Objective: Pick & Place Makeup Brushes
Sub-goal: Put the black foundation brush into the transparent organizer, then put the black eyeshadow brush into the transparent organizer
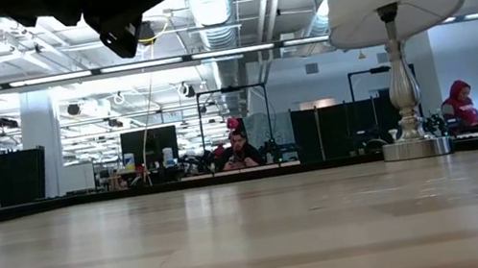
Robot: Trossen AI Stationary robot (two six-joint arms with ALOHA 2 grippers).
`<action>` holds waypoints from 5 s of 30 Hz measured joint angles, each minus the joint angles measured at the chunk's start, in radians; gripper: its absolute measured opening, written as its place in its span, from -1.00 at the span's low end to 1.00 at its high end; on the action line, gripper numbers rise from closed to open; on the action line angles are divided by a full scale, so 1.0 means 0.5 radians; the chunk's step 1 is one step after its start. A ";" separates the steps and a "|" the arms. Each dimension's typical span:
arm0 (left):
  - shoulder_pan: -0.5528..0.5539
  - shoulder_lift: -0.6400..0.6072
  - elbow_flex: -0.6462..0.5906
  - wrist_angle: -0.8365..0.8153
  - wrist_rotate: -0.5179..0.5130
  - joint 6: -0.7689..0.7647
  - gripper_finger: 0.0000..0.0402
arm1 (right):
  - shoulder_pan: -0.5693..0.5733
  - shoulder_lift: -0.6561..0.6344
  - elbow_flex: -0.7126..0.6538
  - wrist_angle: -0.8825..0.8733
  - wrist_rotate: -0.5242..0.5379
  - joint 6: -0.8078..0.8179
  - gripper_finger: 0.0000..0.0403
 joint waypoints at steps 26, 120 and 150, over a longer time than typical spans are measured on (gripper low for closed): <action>0.001 0.001 0.002 -0.001 -0.023 0.005 -0.47 | 0.137 0.205 0.001 0.060 -0.148 0.162 -0.68; 0.106 -0.808 -0.235 -2.946 0.321 -2.544 -0.37 | -1.771 0.932 0.468 1.649 0.074 -2.952 -0.42; 0.083 -0.508 -0.254 -2.702 0.276 -2.466 -0.37 | -1.771 0.932 0.468 1.648 0.061 -2.950 -0.42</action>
